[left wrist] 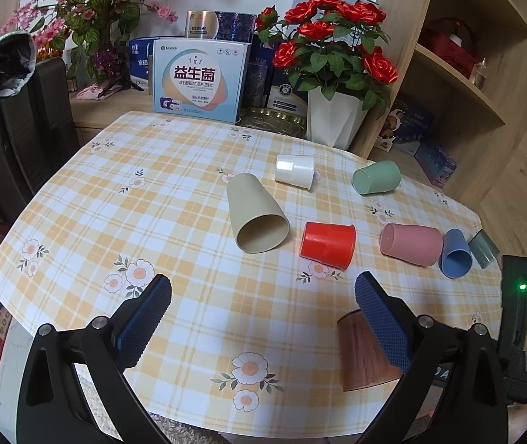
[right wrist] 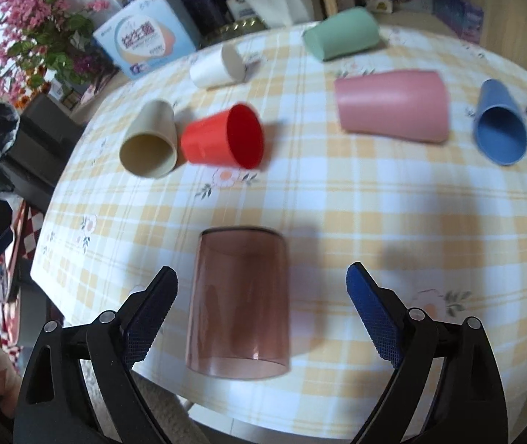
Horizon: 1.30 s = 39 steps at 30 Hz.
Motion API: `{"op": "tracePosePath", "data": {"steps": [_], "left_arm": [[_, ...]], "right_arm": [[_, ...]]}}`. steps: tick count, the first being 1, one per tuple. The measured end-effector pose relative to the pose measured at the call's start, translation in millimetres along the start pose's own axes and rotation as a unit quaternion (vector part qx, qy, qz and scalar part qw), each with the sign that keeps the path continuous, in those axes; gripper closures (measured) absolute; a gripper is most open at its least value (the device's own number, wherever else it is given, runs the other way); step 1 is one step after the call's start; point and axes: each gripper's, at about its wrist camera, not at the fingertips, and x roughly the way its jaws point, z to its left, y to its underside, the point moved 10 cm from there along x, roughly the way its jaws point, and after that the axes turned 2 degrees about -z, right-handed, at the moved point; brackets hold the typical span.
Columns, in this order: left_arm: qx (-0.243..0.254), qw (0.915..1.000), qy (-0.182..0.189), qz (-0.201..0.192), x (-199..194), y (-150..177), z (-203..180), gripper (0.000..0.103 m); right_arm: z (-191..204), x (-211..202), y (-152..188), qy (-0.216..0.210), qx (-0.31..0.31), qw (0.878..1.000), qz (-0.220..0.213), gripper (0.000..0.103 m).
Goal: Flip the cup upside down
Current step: 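Move the left tool to the brown cup and close its fingers around it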
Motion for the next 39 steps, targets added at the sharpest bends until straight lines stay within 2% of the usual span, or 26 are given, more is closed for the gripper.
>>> {"op": "tracePosePath", "data": {"steps": [10, 19, 22, 29, 31, 34, 39], "left_arm": [[0.014, 0.9997, 0.004, -0.021, -24, -6, -17, 0.006], [0.053, 0.9967, 0.051, -0.033, -44, -13, -64, 0.006], [0.063, 0.9957, 0.063, -0.025, -41, -11, -75, 0.006], [0.048, 0.9938, 0.089, 0.045, -2, 12, -88, 0.007], [0.048, 0.9907, 0.099, 0.080, 17, 24, -95, 0.016], [0.044, 0.9850, 0.103, 0.132, 45, 41, -103, 0.023], [0.037, 0.9750, 0.102, 0.194, 83, 60, -115, 0.028]], "right_arm": [[-34, -70, -10, 0.047, -0.039, 0.995, -0.082, 0.014], [-67, -139, -13, 0.033, -0.001, 0.987, -0.159, 0.014], [-79, -150, -13, 0.047, 0.004, 0.984, -0.170, 0.014], [-113, -156, -14, 0.090, 0.020, 0.979, -0.183, 0.013], [-124, -154, -14, 0.097, 0.028, 0.978, -0.181, 0.013], [-140, -152, -14, 0.107, 0.040, 0.977, -0.179, 0.013], [-156, -150, -13, 0.116, 0.055, 0.976, -0.175, 0.013]]}}
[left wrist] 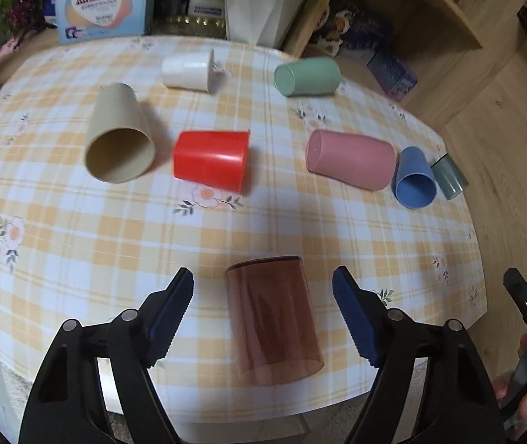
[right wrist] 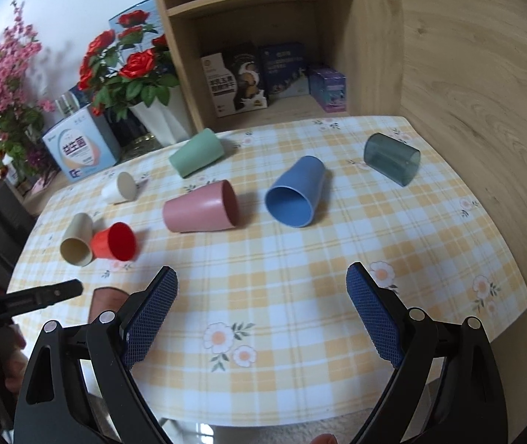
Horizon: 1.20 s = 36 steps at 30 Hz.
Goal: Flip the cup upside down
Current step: 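Move the left tool to the brown cup and close its fingers around it, then lift the brown cup with the left tool and rotate it mouth-down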
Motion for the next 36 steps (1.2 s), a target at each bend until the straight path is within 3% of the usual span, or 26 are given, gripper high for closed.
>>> {"op": "tracePosePath", "data": {"steps": [7, 15, 18, 21, 30, 36], "left_arm": [[0.009, 0.9980, -0.018, 0.060, 44, 7, -6, 0.028], [0.003, 0.9957, -0.037, 0.085, 67, 13, 1, 0.028], [0.002, 0.9956, -0.039, 0.085, 69, 13, 2, 0.028], [0.002, 0.9960, -0.038, 0.081, 69, 13, 3, 0.039], [-0.006, 0.9976, -0.022, 0.065, 61, 17, 7, 0.039], [-0.001, 0.9993, 0.004, 0.037, 34, 22, 11, 0.039]], "right_arm": [[-14, 8, 1, 0.009, 0.012, 1.000, 0.008, 0.013], [-14, 20, 8, 0.007, 0.016, 1.000, 0.024, 0.013], [-10, 23, 10, 0.005, 0.013, 0.999, 0.030, 0.013], [-7, 24, 12, 0.004, 0.013, 0.999, 0.035, 0.013], [0, 24, 14, 0.004, 0.007, 0.999, 0.040, 0.013], [9, 20, 15, 0.000, 0.003, 0.999, 0.042, 0.013]]}}
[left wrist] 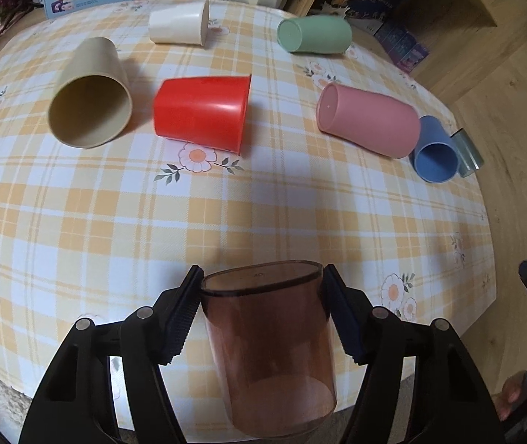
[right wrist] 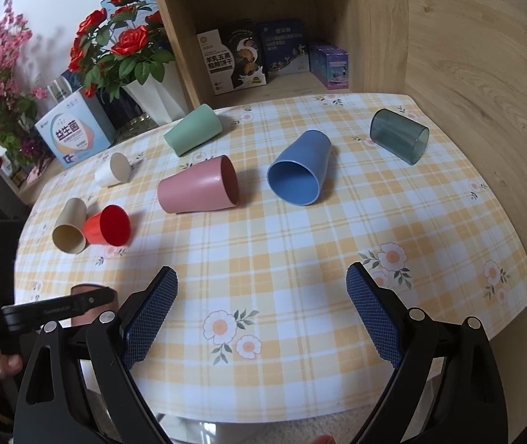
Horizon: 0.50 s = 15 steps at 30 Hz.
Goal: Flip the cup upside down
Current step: 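Lift the brown cup with the left tool and rotate it mouth-down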
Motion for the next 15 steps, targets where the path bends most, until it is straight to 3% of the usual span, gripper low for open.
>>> {"op": "tracePosePath", "data": {"steps": [6, 15], "left_arm": [[0.012, 0.9990, 0.017, -0.038, -37, 13, 14, 0.040], [0.000, 0.9958, -0.001, -0.092, -89, 16, 53, 0.042]], "right_arm": [[12, 0, 5, -0.006, -0.008, 1.000, 0.005, 0.013], [24, -1, 7, -0.019, -0.008, 1.000, 0.004, 0.013]]}}
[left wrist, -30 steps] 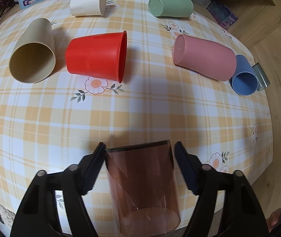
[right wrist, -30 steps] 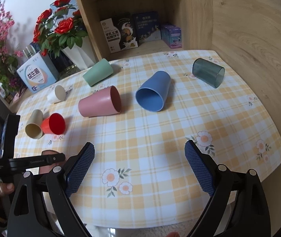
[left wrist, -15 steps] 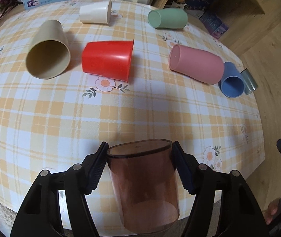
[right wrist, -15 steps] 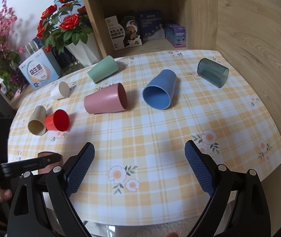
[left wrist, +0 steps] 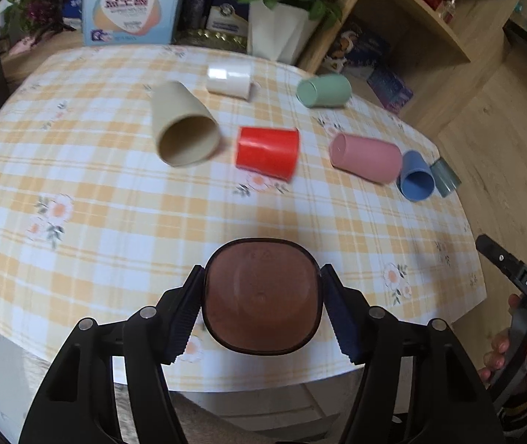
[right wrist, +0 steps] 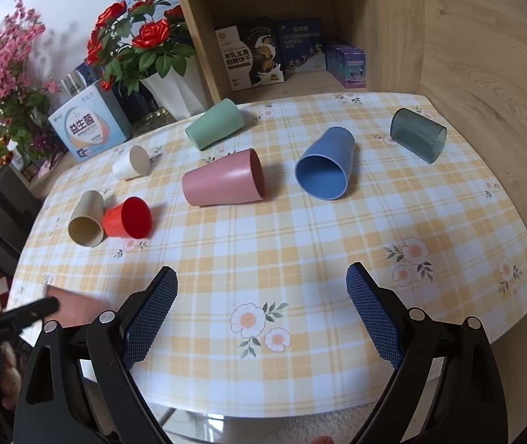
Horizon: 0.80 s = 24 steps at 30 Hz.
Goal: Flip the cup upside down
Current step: 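Lift the brown cup with the left tool and rotate it mouth-down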
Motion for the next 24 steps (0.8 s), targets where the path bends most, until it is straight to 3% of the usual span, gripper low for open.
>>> {"op": "tracePosePath", "data": {"steps": [7, 15, 24], "left_arm": [[-0.023, 0.9977, -0.048, -0.042, -19, -30, 47, 0.042], [-0.057, 0.9942, -0.086, -0.030, -14, -37, 90, 0.042], [-0.036, 0.9941, -0.101, -0.019, -5, -24, 82, 0.042]], "right_arm": [[-1, 0, 0, 0.002, 0.002, 1.000, 0.001, 0.013], [-5, 5, 3, 0.003, 0.009, 1.000, 0.008, 0.013], [-7, 7, 4, 0.004, 0.010, 1.000, 0.013, 0.013]]}}
